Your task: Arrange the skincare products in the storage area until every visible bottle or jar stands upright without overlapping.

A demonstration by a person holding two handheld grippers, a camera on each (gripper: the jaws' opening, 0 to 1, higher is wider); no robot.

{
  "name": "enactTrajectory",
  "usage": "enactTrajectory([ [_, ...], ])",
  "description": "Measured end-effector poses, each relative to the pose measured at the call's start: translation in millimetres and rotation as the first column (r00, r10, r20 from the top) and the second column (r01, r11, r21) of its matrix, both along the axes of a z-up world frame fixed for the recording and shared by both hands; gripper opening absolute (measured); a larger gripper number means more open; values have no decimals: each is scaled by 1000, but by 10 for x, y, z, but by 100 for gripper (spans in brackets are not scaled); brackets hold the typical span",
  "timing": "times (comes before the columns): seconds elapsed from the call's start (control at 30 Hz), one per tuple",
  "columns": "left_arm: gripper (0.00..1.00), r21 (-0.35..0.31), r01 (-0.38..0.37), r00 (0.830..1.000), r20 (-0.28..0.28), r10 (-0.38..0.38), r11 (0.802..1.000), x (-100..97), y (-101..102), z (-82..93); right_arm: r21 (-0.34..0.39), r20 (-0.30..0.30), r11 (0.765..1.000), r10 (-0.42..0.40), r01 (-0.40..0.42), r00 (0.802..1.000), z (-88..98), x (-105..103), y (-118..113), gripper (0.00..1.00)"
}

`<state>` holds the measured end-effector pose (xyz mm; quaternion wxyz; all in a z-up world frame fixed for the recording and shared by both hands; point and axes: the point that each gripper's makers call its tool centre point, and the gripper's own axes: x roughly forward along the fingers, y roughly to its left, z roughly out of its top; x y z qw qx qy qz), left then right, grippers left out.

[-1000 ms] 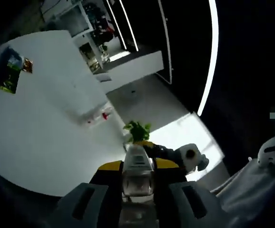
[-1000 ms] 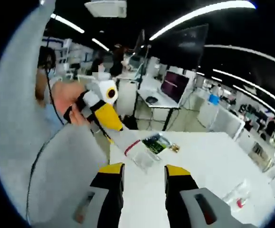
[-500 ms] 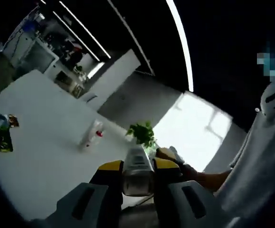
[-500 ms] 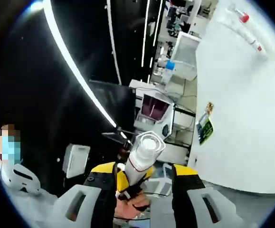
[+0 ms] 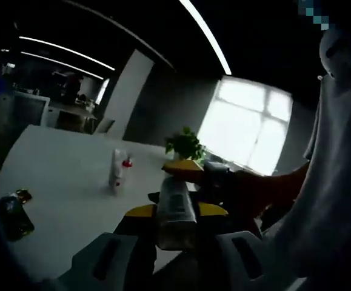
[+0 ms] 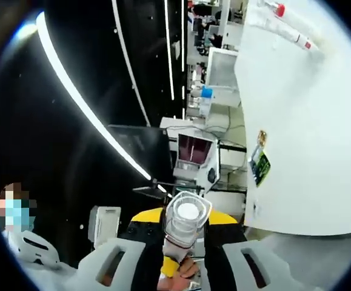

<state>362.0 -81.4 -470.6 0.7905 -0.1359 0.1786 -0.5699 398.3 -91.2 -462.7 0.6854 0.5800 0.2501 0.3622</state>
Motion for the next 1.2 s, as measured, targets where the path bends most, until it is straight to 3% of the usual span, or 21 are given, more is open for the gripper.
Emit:
enactTrajectory([
  [0.03, 21, -16, 13, 1000, -20, -13, 1000, -23, -13, 1, -10, 30, 1000, 16, -16, 999, 30, -10, 2, 17],
  [0.1, 23, -97, 42, 992, -114, -53, 994, -88, -36, 49, -55, 91, 997, 62, -57, 994, 93, -36, 7, 16],
  [0.2, 26, -227, 42, 966, -238, -98, 973, -112, -20, 140, -140, 193, 983, 145, -119, 970, 215, -107, 33, 16],
  [0.27, 25, -260, 50, 942, -309, -131, 964, -150, -18, 135, -160, 238, 977, 177, -141, 955, 290, -137, 46, 16],
  [0.33, 25, -269, 106, 938, -293, -186, 957, -247, -44, 147, -188, 280, 964, 237, -189, 930, 350, -204, 83, 16],
  [0.43, 25, -280, 182, 917, -298, -266, 943, -388, -81, 150, -222, 342, 944, 309, -243, 887, 430, -295, 134, 16],
  [0.47, 24, -291, 206, 905, -306, -295, 934, -436, -89, 157, -227, 360, 934, 343, -275, 868, 471, -351, 164, 16],
  [0.5, 24, -321, 233, 879, -334, -339, 918, -505, -100, 188, -240, 371, 926, 364, -291, 854, 494, -388, 190, 16],
  [0.53, 24, -331, 245, 870, -339, -357, 911, -537, -111, 199, -245, 382, 919, 384, -309, 841, 519, -425, 208, 16],
  [0.57, 24, -322, 236, 883, -323, -341, 917, -521, -118, 191, -255, 394, 915, 394, -314, 830, 530, -433, 211, 16],
  [0.6, 24, -295, 243, 909, -264, -324, 924, -519, -121, 179, -290, 416, 907, 407, -305, 813, 528, -427, 207, 16],
  [0.67, 23, -299, 241, 909, -262, -323, 923, -544, -132, 191, -295, 416, 900, 424, -321, 804, 546, -442, 203, 16],
  [0.8, 23, -291, 209, 935, -221, -278, 934, -478, -145, 204, -290, 423, 915, 385, -280, 820, 554, -366, 191, 17],
  [0.83, 23, -263, 188, 950, -197, -243, 946, -426, -151, 170, -296, 417, 920, 366, -256, 832, 530, -326, 181, 16],
  [1.0, 23, -190, 74, 978, -176, -108, 979, -186, -132, 132, -335, 399, 938, 224, -86, 889, 414, -75, 69, 16],
  [1.13, 21, -123, -15, 993, -119, 0, 992, -9, -57, 97, -362, 331, 932, 133, -5, 934, 249, 64, -16, 20],
  [1.2, 21, -62, -51, 995, -85, 45, 997, 52, -25, 44, -356, 267, 934, 83, 18, 960, 154, 109, -43, 21],
])
